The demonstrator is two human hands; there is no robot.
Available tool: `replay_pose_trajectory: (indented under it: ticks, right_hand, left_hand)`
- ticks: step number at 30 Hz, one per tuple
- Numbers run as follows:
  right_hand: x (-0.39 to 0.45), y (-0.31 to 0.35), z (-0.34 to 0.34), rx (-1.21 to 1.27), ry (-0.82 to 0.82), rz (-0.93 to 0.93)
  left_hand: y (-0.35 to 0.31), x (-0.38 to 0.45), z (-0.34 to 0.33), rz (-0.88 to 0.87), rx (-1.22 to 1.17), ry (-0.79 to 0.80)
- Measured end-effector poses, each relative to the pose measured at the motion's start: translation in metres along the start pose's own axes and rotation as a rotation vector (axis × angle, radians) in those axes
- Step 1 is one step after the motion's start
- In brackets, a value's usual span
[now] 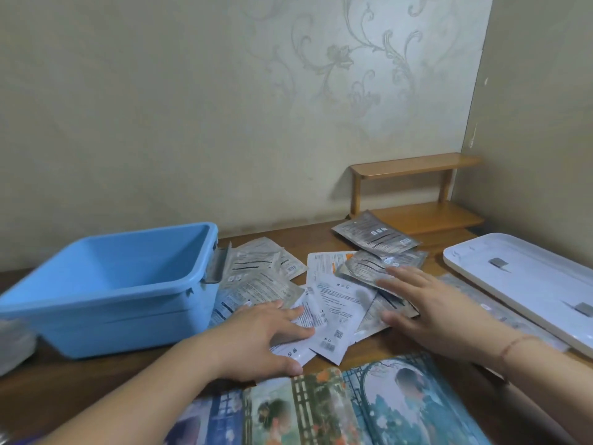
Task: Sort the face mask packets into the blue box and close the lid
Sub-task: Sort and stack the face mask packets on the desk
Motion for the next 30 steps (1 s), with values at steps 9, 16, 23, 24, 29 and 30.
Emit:
replay_pose_trajectory:
  ticks: [9,16,23,24,29,30]
  right_hand:
    - [0.054,0.028,-0.027,-0.158,0.062,0.033]
    - [0.070,0.054,-0.056,-0.119,0.213,0.165]
    - [0.056,0.054,-0.037,-0.050,0.183,0.270]
    - [0.064,0.052,-0.030,-0.019,0.141,0.256]
    - [0.129,0.025,-0.041,-0.009,0.171,-0.029]
    - [0.139,0.022,-0.049,-0.037,0.225,-0.057]
  left_hand:
    - [0.005,-0.022,0.013,0.010,-0.056,-0.106]
    - [0.030,-0.008,0.002,0.141,-0.035,-0.035]
    - [0.061,0.014,-0.015,0.336,-0.064,0.136]
    - [0.063,0.016,-0.018,0.341,-0.056,0.155]
    - [0.071,0.016,-0.028,0.356,-0.002,0.189]
    - [0.071,0.016,-0.028,0.356,0.001,0.188]
Point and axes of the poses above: each hand's wrist, its own x-axis towards the middle knuckle, its own z-axis out of the back of the hand, y = z × x, the point moved 10 cm from there along x, towards the middle knuckle, and after that the axes turned 13 degrees about -y, right-handed, at the moved point
